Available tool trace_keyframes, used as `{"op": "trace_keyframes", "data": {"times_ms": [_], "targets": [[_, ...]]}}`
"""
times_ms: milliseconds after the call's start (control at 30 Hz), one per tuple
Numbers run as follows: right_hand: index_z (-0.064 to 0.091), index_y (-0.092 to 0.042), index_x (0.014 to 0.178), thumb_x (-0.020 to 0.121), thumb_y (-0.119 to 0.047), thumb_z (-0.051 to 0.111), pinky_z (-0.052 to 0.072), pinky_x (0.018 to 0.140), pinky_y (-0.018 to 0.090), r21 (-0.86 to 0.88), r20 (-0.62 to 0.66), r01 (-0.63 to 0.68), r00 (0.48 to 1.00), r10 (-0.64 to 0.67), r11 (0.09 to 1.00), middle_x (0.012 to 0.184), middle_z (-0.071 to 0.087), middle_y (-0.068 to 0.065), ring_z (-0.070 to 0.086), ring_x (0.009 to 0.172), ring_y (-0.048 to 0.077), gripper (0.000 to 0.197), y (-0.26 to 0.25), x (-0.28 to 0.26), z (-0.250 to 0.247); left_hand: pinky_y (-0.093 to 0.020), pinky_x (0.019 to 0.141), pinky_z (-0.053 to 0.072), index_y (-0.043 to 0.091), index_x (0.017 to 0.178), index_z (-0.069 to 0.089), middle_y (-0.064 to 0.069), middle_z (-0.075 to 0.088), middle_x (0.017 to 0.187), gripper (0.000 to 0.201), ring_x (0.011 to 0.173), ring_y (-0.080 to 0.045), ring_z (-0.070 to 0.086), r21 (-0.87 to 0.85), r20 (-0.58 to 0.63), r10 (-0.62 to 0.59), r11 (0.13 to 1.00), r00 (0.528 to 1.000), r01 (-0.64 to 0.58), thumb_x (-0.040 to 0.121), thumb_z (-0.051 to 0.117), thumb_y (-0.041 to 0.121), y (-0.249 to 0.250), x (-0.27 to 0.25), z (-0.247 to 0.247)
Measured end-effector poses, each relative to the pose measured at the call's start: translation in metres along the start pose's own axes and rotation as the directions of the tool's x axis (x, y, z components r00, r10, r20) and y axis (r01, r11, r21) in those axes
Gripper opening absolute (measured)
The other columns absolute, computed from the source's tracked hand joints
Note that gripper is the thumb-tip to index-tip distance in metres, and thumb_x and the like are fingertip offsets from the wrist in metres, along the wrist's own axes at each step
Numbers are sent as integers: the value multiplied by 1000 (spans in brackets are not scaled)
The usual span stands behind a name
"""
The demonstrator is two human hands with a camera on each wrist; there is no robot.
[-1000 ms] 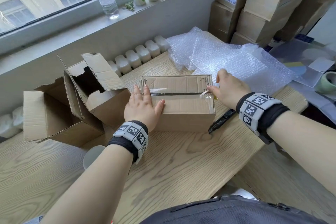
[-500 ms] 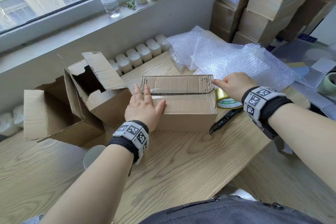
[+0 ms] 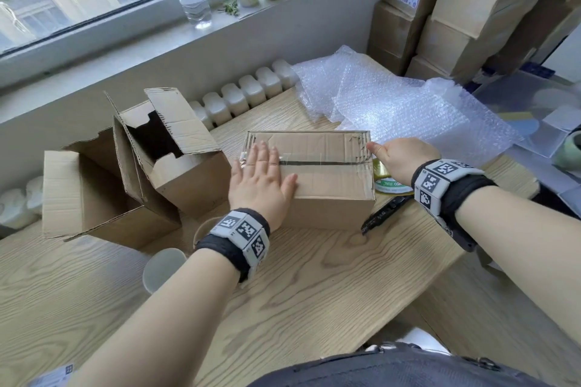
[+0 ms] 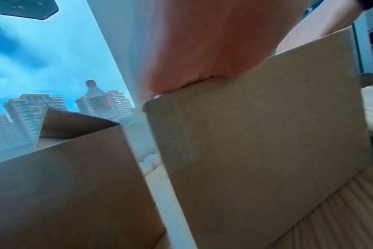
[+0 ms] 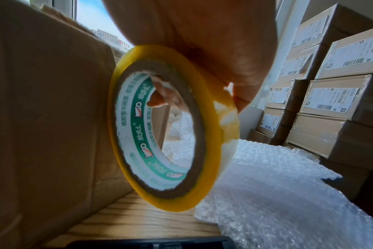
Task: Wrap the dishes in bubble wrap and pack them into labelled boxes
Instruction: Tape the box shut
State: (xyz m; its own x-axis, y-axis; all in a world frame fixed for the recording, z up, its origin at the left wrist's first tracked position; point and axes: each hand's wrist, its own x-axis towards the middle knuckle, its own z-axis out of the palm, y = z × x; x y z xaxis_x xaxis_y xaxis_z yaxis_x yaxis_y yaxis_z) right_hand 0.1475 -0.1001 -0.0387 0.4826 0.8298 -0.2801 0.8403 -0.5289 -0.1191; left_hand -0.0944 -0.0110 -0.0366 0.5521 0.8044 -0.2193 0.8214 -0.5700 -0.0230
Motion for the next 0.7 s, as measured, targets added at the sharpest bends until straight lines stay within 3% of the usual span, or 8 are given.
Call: {"op": "trace_keyframes", "data": {"times_ms": [133,267,467,600,700], "targets": [[44,-11,59,93,-60,10,37,57,30,8,12,21,1000,-21,1000,62,49,5,51,63,24,68,2,2,1,-42,119,-8,18,151,-10,-1,-17,158,72,145,-15,-17,-61,22,110,992,994,-108,94,3,60,29,-1,2],[45,-13,61,93,-61,11,44,67,35,39,24,54,998,-55,998,65,51,5,54,72,26,67,4,5,2,-41,119,-8,19,151,-9,1,-17,158,75,145,-13,-17,-86,39,202,976,979,-198,93,7,64,61,0,3],[44,-15,59,94,-59,17,41,69,35,129,74,140,986,-150,982,66,50,4,52,73,26,63,9,10,-4,-44,117,-12,19,151,-7,2,-14,159,82,145,-12,-17,-95,31,207,975,978,-203,90,11,70,108,8,0],[44,-12,56,97,-44,38,33,57,31,403,100,233,950,-295,885,57,45,2,44,57,19,52,24,11,-6,-45,117,-10,20,150,-11,4,-15,158,83,144,-10,-18,-65,32,190,980,981,-188,88,9,71,113,8,-2],[50,-10,63,93,-25,50,36,54,29,589,148,211,921,-361,780,58,49,4,49,55,20,33,40,8,-1,-42,118,-10,21,150,-10,5,-14,158,88,144,-9,-16,-38,24,166,986,986,-165,80,-4,73,115,6,-2]]}}
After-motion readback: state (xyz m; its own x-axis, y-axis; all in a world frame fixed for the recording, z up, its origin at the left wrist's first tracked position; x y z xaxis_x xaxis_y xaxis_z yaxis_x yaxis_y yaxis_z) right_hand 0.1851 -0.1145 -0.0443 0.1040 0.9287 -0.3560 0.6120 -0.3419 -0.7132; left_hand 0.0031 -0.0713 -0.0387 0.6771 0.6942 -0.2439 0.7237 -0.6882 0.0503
